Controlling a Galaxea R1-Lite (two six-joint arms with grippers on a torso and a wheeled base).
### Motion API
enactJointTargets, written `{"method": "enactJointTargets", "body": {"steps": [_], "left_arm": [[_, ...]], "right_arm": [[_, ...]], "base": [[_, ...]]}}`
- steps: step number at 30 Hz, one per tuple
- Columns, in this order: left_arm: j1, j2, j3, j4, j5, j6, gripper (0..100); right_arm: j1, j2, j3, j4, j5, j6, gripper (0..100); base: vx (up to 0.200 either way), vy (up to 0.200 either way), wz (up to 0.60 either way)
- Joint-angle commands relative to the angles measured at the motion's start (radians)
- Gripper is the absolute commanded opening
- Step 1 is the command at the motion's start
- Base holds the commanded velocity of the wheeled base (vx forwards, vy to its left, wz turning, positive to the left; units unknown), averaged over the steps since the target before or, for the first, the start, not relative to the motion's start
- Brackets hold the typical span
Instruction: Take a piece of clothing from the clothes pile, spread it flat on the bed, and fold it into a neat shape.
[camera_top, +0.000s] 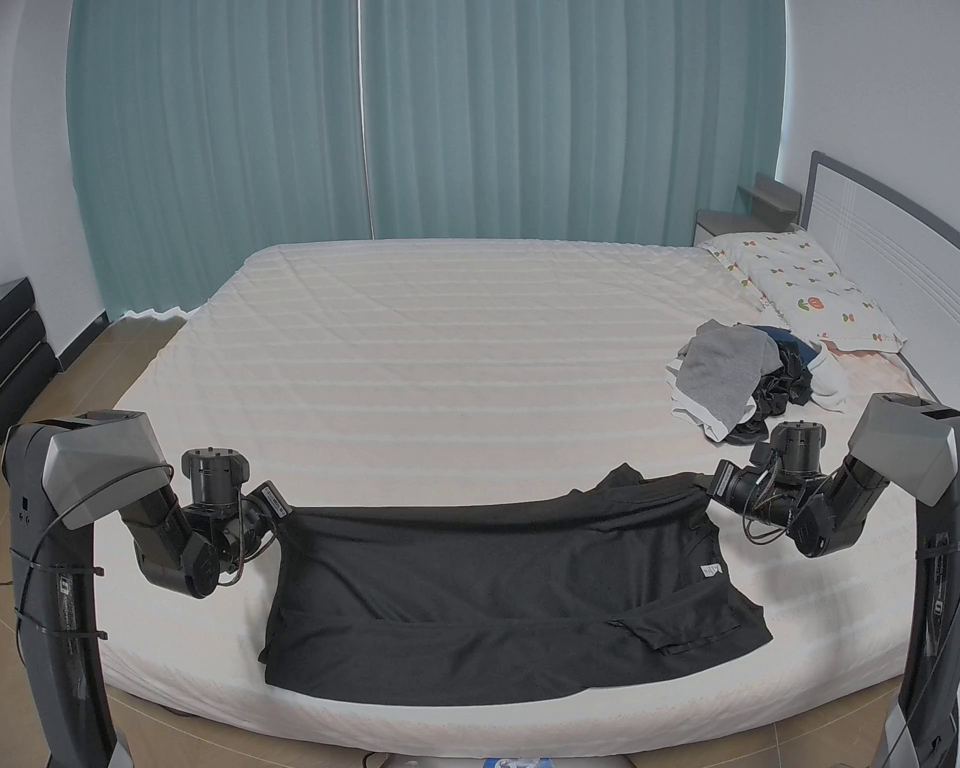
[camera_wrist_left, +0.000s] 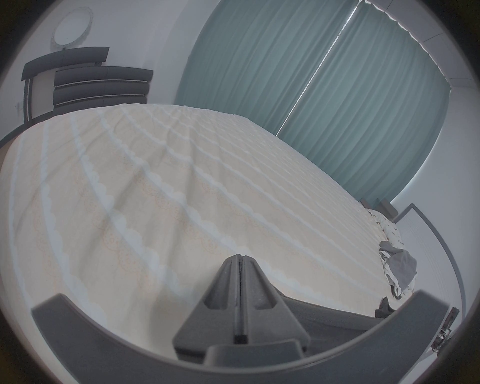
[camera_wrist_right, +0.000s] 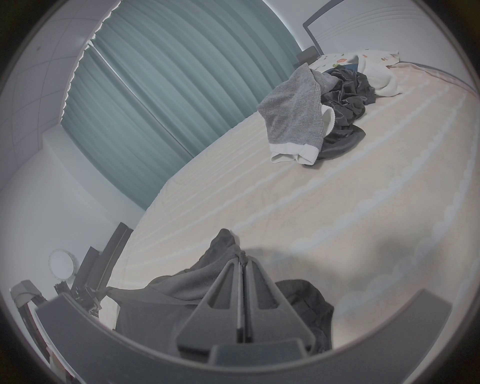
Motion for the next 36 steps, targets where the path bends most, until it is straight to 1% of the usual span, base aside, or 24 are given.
{"method": "enactJointTargets", "body": {"steps": [1,4,11,14,17,23,28,32,36], "left_arm": [[0.000,-0.031,0.043,-0.005,-0.004,0.013,0],[-0.001,-0.035,0.059,-0.006,-0.004,0.022,0],[-0.001,-0.052,0.182,-0.101,-0.021,0.032,0],[0.000,-0.054,0.216,-0.129,-0.021,0.054,0],[-0.001,-0.054,0.285,-0.187,-0.021,0.105,0],[-0.011,-0.049,0.403,-0.233,-0.019,0.175,0],[-0.031,-0.045,0.475,-0.242,-0.019,0.167,0],[-0.035,-0.012,0.483,-0.245,-0.018,0.149,0],[-0.035,0.004,0.492,-0.264,-0.016,0.144,0]], "right_arm": [[-0.004,-0.046,0.065,-0.008,0.005,-0.027,0],[-0.009,-0.052,0.087,-0.013,0.007,-0.041,0],[-0.025,-0.063,0.197,-0.086,0.008,-0.061,0],[-0.032,-0.063,0.231,-0.112,0.011,-0.067,0],[-0.036,-0.063,0.306,-0.169,0.040,-0.078,0],[-0.038,-0.051,0.420,-0.257,0.042,-0.126,0],[-0.030,-0.043,0.515,-0.315,0.040,-0.139,0],[-0.028,0.008,0.527,-0.399,0.036,-0.141,0],[-0.033,0.023,0.533,-0.410,0.034,-0.141,0]], "base": [[0.000,0.000,0.00],[0.000,0.000,0.00],[0.000,0.000,0.00],[0.000,0.000,0.00],[0.000,0.000,0.00],[0.000,0.000,0.00],[0.000,0.000,0.00],[0.000,0.000,0.00],[0.000,0.000,0.00]]}}
